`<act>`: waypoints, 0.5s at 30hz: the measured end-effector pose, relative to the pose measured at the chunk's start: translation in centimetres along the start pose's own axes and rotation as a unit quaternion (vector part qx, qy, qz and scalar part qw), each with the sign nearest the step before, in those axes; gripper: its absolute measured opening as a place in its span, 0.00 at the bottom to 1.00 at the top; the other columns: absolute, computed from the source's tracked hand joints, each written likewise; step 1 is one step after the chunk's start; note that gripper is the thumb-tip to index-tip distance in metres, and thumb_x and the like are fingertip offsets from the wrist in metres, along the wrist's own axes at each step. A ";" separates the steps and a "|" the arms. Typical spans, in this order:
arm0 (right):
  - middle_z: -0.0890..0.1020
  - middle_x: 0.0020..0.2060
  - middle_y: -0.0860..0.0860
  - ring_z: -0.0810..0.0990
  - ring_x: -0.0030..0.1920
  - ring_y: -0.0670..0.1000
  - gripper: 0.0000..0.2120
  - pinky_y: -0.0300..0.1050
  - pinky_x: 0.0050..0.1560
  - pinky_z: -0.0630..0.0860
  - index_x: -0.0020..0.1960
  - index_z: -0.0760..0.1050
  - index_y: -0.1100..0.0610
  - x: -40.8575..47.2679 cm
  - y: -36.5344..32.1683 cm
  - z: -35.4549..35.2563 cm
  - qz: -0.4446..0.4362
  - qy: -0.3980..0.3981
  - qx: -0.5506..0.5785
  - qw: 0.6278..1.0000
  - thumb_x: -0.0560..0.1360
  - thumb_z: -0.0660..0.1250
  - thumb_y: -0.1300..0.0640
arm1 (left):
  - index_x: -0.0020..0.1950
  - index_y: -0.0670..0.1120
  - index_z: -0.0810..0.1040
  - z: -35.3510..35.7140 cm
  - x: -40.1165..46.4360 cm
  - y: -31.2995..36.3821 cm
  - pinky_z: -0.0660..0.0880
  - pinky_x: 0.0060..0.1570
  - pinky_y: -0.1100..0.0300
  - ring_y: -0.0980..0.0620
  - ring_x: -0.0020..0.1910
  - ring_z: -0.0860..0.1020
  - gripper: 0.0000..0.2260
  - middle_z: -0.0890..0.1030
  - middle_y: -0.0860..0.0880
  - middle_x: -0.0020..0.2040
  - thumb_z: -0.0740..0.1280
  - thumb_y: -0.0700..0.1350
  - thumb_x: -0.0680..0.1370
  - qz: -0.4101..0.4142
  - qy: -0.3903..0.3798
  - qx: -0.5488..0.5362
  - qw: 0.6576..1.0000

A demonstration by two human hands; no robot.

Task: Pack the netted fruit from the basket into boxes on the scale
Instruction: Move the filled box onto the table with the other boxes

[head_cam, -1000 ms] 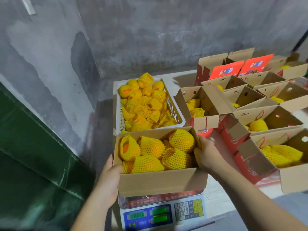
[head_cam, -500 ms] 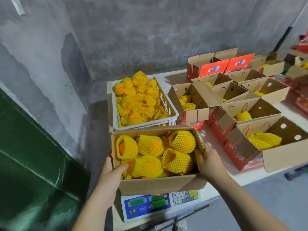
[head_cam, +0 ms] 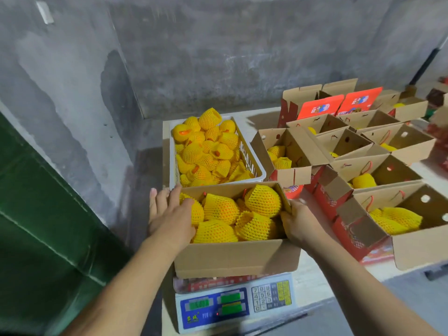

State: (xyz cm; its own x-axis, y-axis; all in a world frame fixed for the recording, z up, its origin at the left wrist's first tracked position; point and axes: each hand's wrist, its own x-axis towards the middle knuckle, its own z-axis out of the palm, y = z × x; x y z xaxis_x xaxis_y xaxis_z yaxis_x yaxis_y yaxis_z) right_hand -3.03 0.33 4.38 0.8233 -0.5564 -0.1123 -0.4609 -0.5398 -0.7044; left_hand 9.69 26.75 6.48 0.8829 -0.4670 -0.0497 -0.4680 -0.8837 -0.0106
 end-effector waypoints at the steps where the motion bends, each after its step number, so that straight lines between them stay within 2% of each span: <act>1: 0.77 0.37 0.51 0.78 0.41 0.58 0.11 0.45 0.36 0.66 0.42 0.73 0.53 0.5 -0.1 0.0 0.013 -0.007 -0.009 1.000 0.78 0.60 0.66 | 0.76 0.56 0.65 -0.2 0.3 0.5 0.32 0.79 0.39 0.38 0.82 0.46 0.27 0.48 0.46 0.84 0.69 0.48 0.79 0.009 0.005 0.043 0.999; 4: 0.73 0.39 0.50 0.76 0.42 0.59 0.08 0.46 0.41 0.67 0.44 0.70 0.53 1.3 0.0 0.1 0.019 -0.016 -0.035 0.999 0.78 0.60 0.64 | 0.74 0.52 0.66 -0.2 1.1 1.2 0.48 0.79 0.43 0.40 0.77 0.56 0.24 0.57 0.46 0.79 0.66 0.42 0.79 0.040 0.032 0.113 0.992; 6: 0.76 0.45 0.51 0.77 0.46 0.60 0.08 0.46 0.45 0.67 0.55 0.71 0.53 1.5 -0.3 0.0 0.019 -0.021 -0.041 0.999 0.78 0.62 0.62 | 0.77 0.51 0.63 -0.1 1.7 1.2 0.58 0.76 0.48 0.43 0.74 0.61 0.27 0.63 0.48 0.76 0.65 0.40 0.79 0.069 0.018 0.114 0.991; 7: 0.78 0.53 0.54 0.78 0.51 0.61 0.16 0.47 0.49 0.69 0.65 0.70 0.53 1.7 -0.5 -0.2 0.016 -0.031 -0.050 0.998 0.78 0.63 0.62 | 0.80 0.51 0.59 -0.2 2.1 1.2 0.60 0.75 0.49 0.43 0.74 0.62 0.30 0.63 0.49 0.76 0.65 0.39 0.80 0.080 -0.001 0.113 0.990; 8: 0.75 0.64 0.58 0.76 0.59 0.62 0.27 0.49 0.55 0.72 0.75 0.64 0.51 1.8 -0.9 -0.3 0.003 -0.041 -0.061 0.997 0.77 0.64 0.62 | 0.82 0.51 0.55 -0.2 2.5 1.1 0.60 0.74 0.49 0.43 0.75 0.61 0.33 0.63 0.49 0.76 0.64 0.39 0.81 0.086 -0.018 0.121 0.989; 9: 0.68 0.73 0.60 0.71 0.68 0.64 0.36 0.54 0.64 0.71 0.81 0.56 0.48 1.8 -1.5 -0.5 -0.005 -0.043 -0.102 0.994 0.76 0.64 0.61 | 0.83 0.52 0.52 -0.3 2.8 1.1 0.60 0.73 0.48 0.42 0.74 0.61 0.34 0.63 0.48 0.76 0.64 0.39 0.81 0.089 -0.029 0.140 0.986; 10: 0.60 0.78 0.59 0.64 0.74 0.65 0.40 0.58 0.72 0.66 0.83 0.51 0.46 1.8 -2.2 -0.8 -0.041 -0.026 -0.175 0.983 0.76 0.63 0.60 | 0.83 0.51 0.53 -0.5 3.1 1.1 0.60 0.72 0.48 0.41 0.73 0.61 0.33 0.63 0.47 0.75 0.63 0.39 0.82 0.091 -0.035 0.160 0.982; 11: 0.58 0.79 0.59 0.61 0.76 0.66 0.39 0.62 0.76 0.62 0.83 0.51 0.44 1.7 -2.9 -0.9 -0.102 -0.004 -0.268 0.958 0.76 0.60 0.58 | 0.82 0.51 0.57 -0.6 3.4 1.1 0.60 0.70 0.47 0.41 0.71 0.61 0.30 0.63 0.47 0.73 0.63 0.39 0.82 0.092 -0.041 0.176 0.979; 12: 0.62 0.79 0.60 0.63 0.76 0.67 0.35 0.64 0.77 0.61 0.83 0.57 0.44 1.8 -3.4 -1.1 -0.175 0.007 -0.350 0.920 0.76 0.59 0.56 | 0.80 0.52 0.60 -0.6 3.7 1.1 0.60 0.70 0.47 0.42 0.70 0.61 0.28 0.64 0.47 0.72 0.64 0.39 0.81 0.091 -0.047 0.186 0.977; 13: 0.69 0.75 0.61 0.69 0.73 0.68 0.31 0.65 0.75 0.65 0.80 0.65 0.47 2.3 -3.8 -1.5 -0.233 0.017 -0.404 0.885 0.77 0.61 0.55 | 0.78 0.52 0.61 -0.7 4.0 1.0 0.59 0.70 0.47 0.42 0.70 0.61 0.28 0.64 0.47 0.71 0.65 0.40 0.80 0.090 -0.053 0.188 0.977; 15: 0.81 0.64 0.63 0.81 0.61 0.68 0.31 0.66 0.66 0.75 0.72 0.77 0.54 3.4 -4.2 -2.5 -0.301 0.003 -0.473 0.828 0.70 0.75 0.53 | 0.79 0.52 0.60 -0.8 4.3 0.8 0.58 0.71 0.46 0.42 0.71 0.61 0.29 0.64 0.47 0.72 0.66 0.42 0.80 0.096 -0.061 0.180 0.977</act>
State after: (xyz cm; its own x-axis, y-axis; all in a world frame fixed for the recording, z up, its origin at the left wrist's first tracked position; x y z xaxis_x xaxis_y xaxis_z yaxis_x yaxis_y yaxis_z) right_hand 0.85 -0.91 8.68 0.9979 -0.0087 0.0644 -0.0235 -0.9720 0.2336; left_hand 13.18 24.00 7.01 0.7762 -0.5964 -0.2046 -0.6277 -0.7004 -0.3397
